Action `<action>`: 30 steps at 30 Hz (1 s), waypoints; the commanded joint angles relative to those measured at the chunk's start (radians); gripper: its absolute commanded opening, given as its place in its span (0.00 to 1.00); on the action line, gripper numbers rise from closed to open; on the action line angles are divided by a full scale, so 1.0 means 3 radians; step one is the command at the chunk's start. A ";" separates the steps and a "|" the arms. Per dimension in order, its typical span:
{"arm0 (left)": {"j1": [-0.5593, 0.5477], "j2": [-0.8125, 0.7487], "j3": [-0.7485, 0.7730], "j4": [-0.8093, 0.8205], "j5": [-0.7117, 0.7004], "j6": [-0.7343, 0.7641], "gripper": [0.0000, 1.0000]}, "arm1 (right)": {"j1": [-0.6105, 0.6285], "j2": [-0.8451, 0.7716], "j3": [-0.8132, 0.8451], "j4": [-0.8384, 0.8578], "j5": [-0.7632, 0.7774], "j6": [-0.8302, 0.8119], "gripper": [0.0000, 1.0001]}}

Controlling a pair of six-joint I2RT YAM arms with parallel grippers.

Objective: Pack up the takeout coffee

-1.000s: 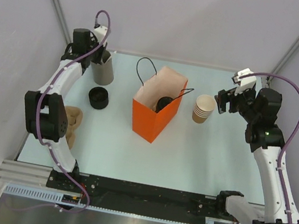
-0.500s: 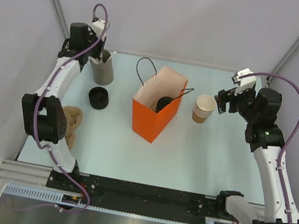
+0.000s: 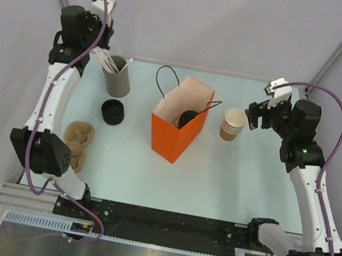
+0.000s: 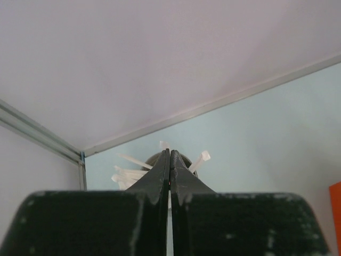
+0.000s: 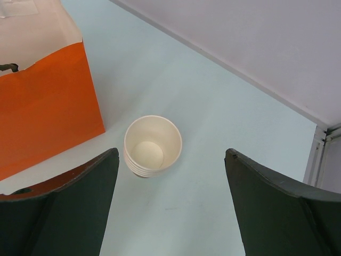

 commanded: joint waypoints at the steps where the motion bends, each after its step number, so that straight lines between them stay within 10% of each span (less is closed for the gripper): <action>1: -0.0012 -0.0293 0.0285 -0.0093 0.0133 -0.0099 0.00 | -0.0011 0.0019 0.0013 0.0068 -0.0001 -0.0003 0.85; 30: -0.1080 -0.1372 0.0316 -0.0277 0.1146 -0.0437 0.00 | -0.0052 0.0162 0.0013 0.0042 0.0045 -0.0044 0.85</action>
